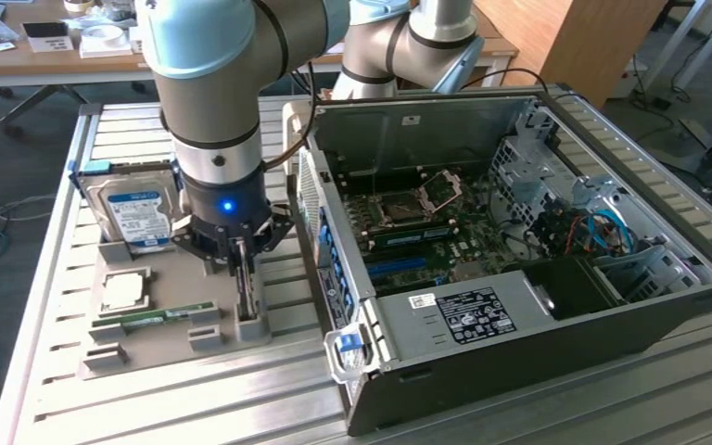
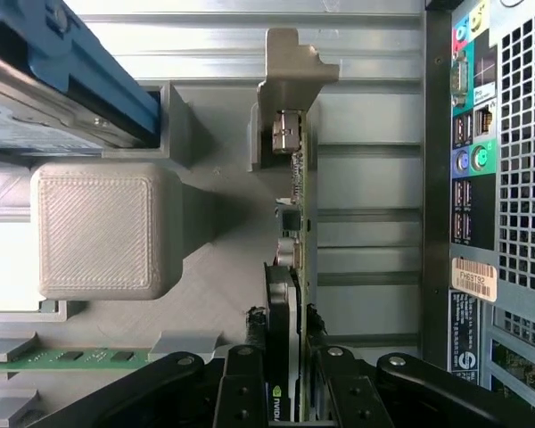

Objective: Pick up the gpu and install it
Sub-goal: 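Pick up the gpu and move the gpu toward the slot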

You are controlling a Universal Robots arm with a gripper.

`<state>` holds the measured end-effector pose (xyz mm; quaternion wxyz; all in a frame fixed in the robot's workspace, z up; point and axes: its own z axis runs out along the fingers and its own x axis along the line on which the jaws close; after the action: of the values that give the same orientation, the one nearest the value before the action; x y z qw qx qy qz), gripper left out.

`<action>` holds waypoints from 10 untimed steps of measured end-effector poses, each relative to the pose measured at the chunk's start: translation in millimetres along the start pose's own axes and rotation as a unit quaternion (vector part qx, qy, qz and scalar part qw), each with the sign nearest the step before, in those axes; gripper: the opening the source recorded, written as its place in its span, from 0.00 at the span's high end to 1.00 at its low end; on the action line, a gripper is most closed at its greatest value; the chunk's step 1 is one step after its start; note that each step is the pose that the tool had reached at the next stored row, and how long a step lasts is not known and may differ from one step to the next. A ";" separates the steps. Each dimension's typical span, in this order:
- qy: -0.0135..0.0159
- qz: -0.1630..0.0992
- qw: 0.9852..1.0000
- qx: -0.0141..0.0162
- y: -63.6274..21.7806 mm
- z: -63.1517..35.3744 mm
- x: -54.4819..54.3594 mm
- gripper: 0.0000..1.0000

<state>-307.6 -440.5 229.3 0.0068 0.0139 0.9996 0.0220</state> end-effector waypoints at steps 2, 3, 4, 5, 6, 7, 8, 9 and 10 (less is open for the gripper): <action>0.000 0.000 1.000 0.000 0.0 0.0 0.0 0.73; 0.000 0.000 1.000 0.000 0.0 -0.1 0.0 0.73; 0.000 0.000 1.000 0.000 0.1 -0.9 0.0 0.73; 0.000 0.000 1.000 0.000 0.1 -2.3 0.0 0.73; 0.000 0.000 1.000 0.000 0.2 -4.2 -0.1 0.73; 0.000 0.000 1.000 0.000 0.3 -6.4 -0.1 0.73; 0.000 0.000 1.000 0.000 0.4 -8.7 -0.1 0.73; 0.000 0.000 1.000 0.000 0.5 -11.1 -0.1 0.73; 0.000 0.000 1.000 0.000 0.6 -13.7 -0.2 0.73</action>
<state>-307.6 -440.6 243.1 0.0068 0.0139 0.9996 0.0220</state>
